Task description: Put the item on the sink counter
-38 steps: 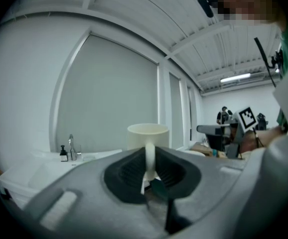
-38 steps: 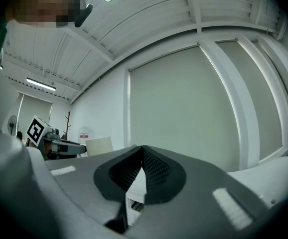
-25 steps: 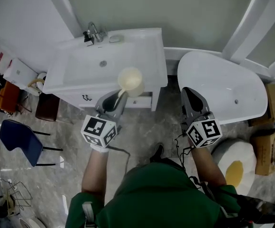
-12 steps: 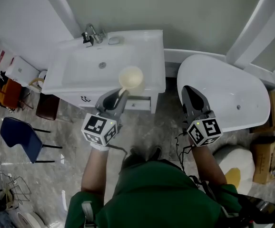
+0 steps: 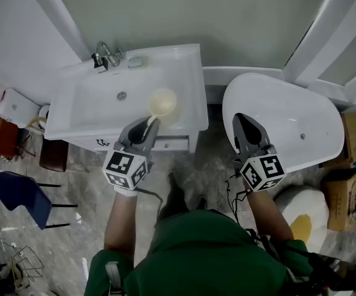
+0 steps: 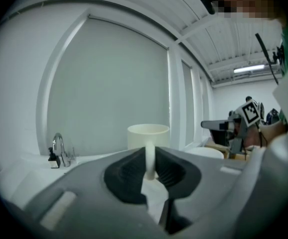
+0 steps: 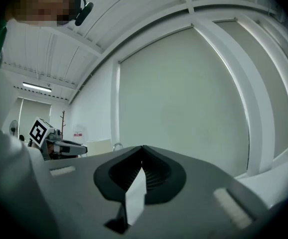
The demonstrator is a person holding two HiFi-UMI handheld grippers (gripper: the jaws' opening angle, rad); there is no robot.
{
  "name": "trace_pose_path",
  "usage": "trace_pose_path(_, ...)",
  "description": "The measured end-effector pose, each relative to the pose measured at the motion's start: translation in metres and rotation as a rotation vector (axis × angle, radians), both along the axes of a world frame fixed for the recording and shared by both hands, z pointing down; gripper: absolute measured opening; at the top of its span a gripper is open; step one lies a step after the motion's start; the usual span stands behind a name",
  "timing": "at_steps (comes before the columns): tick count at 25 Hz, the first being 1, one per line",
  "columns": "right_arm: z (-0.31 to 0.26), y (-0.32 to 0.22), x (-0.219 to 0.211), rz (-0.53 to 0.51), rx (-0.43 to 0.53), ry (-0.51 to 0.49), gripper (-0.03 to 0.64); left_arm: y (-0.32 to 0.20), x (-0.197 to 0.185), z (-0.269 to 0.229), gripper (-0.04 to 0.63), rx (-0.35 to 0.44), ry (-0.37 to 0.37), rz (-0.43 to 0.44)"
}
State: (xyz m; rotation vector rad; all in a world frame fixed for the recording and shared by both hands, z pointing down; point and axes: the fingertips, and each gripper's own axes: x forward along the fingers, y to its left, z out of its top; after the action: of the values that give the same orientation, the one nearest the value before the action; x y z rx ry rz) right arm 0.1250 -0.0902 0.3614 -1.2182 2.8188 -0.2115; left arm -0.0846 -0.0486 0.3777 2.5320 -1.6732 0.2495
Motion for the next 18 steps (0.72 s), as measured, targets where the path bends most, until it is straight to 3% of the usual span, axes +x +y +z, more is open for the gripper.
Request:
trace_pose_path(10,0.001,-0.083,-0.052,0.084,-0.016,0.034,-0.003,-0.099,-0.051,0.016,0.040,-0.004,-0.067,0.062)
trace_pose_path(18,0.004,-0.123,-0.085,0.152,-0.031,0.050,-0.003,-0.154,-0.087,0.033,0.040,-0.021,-0.066,0.107)
